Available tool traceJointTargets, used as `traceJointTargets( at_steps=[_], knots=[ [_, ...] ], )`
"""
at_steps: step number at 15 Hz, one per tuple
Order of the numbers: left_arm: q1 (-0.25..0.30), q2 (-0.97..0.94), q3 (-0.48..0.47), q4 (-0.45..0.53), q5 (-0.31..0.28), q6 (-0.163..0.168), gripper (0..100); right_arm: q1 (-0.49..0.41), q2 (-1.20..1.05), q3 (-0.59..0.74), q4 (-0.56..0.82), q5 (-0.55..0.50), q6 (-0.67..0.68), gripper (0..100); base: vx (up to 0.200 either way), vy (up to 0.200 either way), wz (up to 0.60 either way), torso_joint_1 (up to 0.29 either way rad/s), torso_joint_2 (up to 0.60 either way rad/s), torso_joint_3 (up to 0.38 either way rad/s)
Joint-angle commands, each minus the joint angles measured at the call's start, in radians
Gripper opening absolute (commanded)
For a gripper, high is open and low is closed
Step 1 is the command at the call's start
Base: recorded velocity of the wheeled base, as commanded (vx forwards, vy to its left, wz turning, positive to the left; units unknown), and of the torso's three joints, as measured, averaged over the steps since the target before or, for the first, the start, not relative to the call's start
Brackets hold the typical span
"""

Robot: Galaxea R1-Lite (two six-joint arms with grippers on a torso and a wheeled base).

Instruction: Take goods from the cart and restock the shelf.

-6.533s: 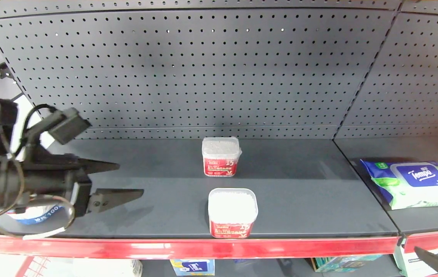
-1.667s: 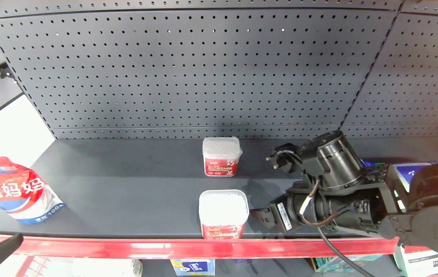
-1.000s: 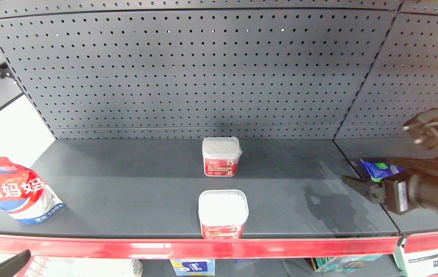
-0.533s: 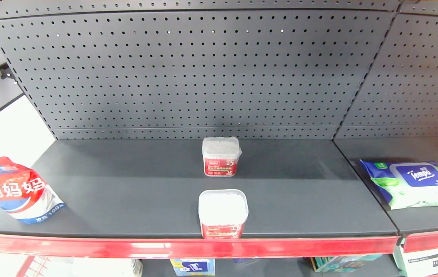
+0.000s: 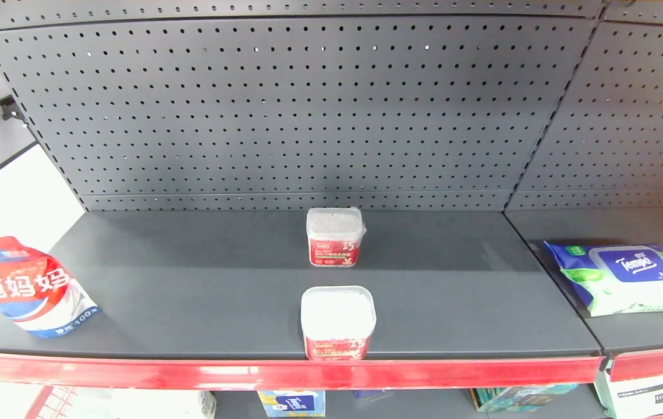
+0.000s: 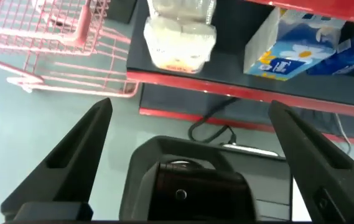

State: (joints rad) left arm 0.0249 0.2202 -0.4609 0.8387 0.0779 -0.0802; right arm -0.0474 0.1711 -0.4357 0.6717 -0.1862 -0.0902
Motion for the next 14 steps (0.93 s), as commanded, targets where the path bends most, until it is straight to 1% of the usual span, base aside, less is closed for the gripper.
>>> traceJointTargets(
  at_steps=[1,2,3,4,5,6,7,8,9,10,11,12,13,14],
  knots=[
    [-0.029,-0.214,0.071,-0.006,-0.017,0.083,100,0.001,-0.093,0.157,-0.198,0.04,-0.023,100,0.0,0.0,0.0,0.0,0.0,0.0],
    [-0.029,-0.217,0.073,-0.009,-0.026,0.083,100,0.001,-0.093,0.2,-0.238,0.054,-0.023,100,0.0,0.0,0.0,0.0,0.0,0.0],
    [-0.029,-0.22,0.085,-0.058,-0.072,0.083,100,0.006,-0.096,0.224,-0.284,0.099,-0.019,100,0.0,0.0,0.0,0.0,0.0,0.0],
    [-0.029,-0.22,0.093,-0.105,-0.102,0.082,100,0.006,-0.096,0.226,-0.285,0.123,-0.023,100,0.0,0.0,0.0,0.0,0.0,0.0],
    [-0.029,-0.22,0.126,-0.208,-0.155,0.083,100,0.014,-0.101,0.239,-0.319,0.134,-0.039,100,0.0,0.0,0.0,0.0,0.0,0.0],
    [-0.029,-0.22,0.168,-0.323,-0.168,0.085,100,0.04,-0.15,0.25,-0.386,0.137,-0.068,100,0.0,0.0,0.0,0.0,0.0,0.0],
    [-0.029,-0.22,0.232,-0.458,-0.168,0.085,100,0.052,-0.171,0.31,-0.457,0.134,-0.079,100,0.0,0.0,0.0,0.0,0.0,0.0],
    [-0.029,-0.22,0.332,-0.601,-0.162,0.085,100,0.051,-0.17,0.371,-0.592,0.137,-0.054,100,0.0,0.0,0.0,0.0,0.0,0.0],
    [-0.029,-0.22,0.375,-0.716,-0.162,0.066,100,0.051,-0.171,0.411,-0.69,0.145,0.003,100,0.0,0.0,0.0,0.0,0.0,0.0],
    [-0.028,-0.22,0.381,-0.728,-0.164,0.05,100,0.051,-0.171,0.419,-0.699,0.152,0.052,100,0.0,0.0,0.0,0.0,0.0,0.0],
    [-0.029,-0.22,0.386,-0.725,-0.159,0.046,100,0.051,-0.171,0.417,-0.698,0.145,0.106,100,0.0,0.0,0.0,0.0,0.0,0.0],
    [-0.028,-0.22,0.398,-0.748,-0.152,0.06,100,0.051,-0.171,0.419,-0.699,0.134,0.13,100,0.0,0.0,0.0,0.0,0.0,0.0],
    [-0.028,-0.22,0.458,-0.834,-0.135,0.108,100,0.051,-0.171,0.419,-0.701,0.09,0.132,100,0.0,0.0,0.0,0.0,0.0,0.0],
    [-0.028,-0.22,0.461,-0.848,-0.115,0.122,100,0.051,-0.171,0.42,-0.704,0.051,0.121,100,0.0,0.0,0.0,0.0,0.0,0.0]
  ],
)
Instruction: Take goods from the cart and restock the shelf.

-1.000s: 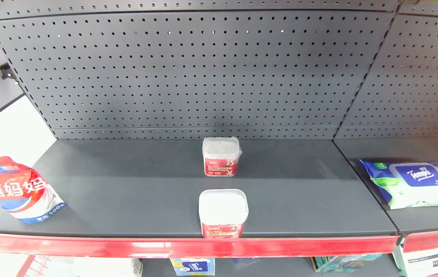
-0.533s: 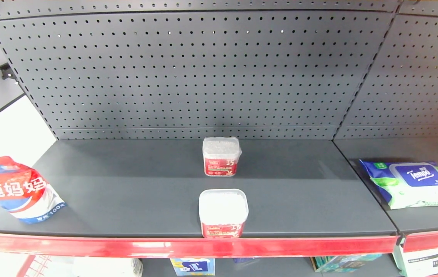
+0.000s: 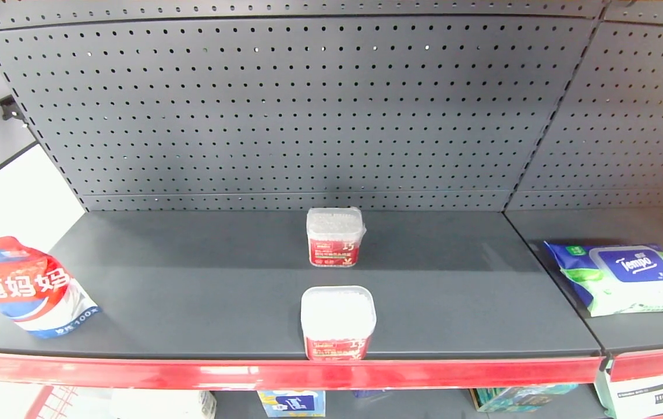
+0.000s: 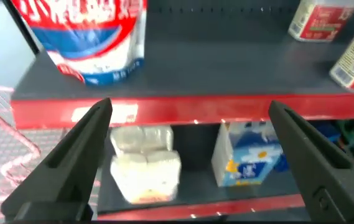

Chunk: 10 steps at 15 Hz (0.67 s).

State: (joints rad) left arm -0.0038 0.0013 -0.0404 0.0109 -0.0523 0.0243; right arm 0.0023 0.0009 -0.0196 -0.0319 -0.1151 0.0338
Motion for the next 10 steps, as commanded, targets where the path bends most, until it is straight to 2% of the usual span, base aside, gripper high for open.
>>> traceJointTargets(
  at_steps=[1,2,3,7,9,10],
  knots=[
    [0.001,-0.001,0.039,-0.008,0.017,0.017,100,0.001,-0.001,0.006,0.0,-0.014,-0.029,100,0.0,0.0,0.0,0.0,0.0,0.0],
    [0.001,-0.001,0.039,-0.006,0.022,-0.012,100,0.001,-0.001,0.004,-0.002,0.064,-0.121,100,0.0,0.0,0.0,0.0,0.0,0.0],
    [0.001,-0.001,0.039,-0.006,0.028,-0.033,100,0.001,-0.001,0.003,0.001,0.089,-0.124,100,0.0,0.0,0.0,0.0,0.0,0.0],
    [0.001,-0.001,0.039,-0.006,0.009,-0.03,100,0.001,-0.001,0.004,0.004,0.035,-0.066,100,0.0,0.0,0.0,0.0,0.0,0.0],
    [0.001,-0.001,0.039,-0.006,0.006,-0.032,100,0.001,-0.001,0.018,0.029,0.172,-0.094,100,0.0,0.0,0.0,0.0,0.0,0.0],
    [0.001,-0.001,0.039,-0.006,0.006,-0.032,100,0.001,-0.001,0.017,0.033,0.172,-0.094,100,0.0,0.0,0.0,0.0,0.0,0.0]
  ],
)
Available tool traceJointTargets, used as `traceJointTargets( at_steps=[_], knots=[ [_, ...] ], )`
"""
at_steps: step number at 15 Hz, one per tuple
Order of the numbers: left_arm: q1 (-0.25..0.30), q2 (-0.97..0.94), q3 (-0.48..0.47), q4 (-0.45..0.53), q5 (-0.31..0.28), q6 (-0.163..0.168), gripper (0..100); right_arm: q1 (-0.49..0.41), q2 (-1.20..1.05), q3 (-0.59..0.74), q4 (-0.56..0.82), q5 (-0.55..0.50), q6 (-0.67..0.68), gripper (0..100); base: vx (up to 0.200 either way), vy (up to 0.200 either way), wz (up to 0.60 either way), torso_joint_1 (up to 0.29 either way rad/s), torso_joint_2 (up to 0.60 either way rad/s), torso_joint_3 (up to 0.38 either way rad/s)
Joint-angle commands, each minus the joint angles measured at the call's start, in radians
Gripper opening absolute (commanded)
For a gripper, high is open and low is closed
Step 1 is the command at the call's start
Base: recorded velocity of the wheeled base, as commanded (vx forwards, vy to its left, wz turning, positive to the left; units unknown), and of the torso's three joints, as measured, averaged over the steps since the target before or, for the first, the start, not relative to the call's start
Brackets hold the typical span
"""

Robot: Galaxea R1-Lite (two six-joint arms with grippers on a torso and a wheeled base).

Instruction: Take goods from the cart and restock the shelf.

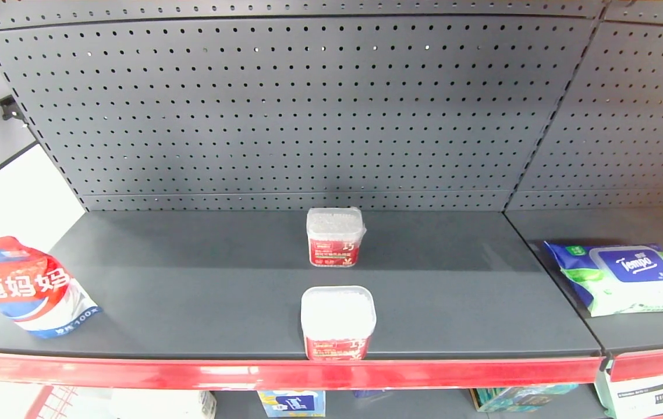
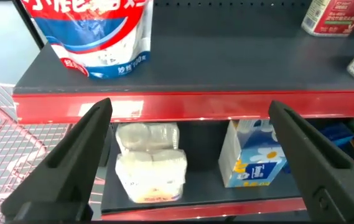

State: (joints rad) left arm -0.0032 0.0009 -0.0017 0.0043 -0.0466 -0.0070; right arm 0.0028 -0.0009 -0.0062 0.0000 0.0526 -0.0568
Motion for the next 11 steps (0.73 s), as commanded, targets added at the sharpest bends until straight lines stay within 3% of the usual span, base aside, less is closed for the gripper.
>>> traceJointTargets(
  at_steps=[1,11],
  knots=[
    [0.0,-0.001,0.0,0.0,0.002,-0.001,100,0.002,0.002,0.002,0.006,-0.014,0.046,100,0.0,0.0,0.0,0.0,0.0,0.0],
    [0.0,-0.001,0.0,0.0,0.004,-0.004,100,0.0,0.001,0.005,0.003,-0.06,0.066,100,0.0,0.0,0.0,0.0,0.0,0.0]
  ],
)
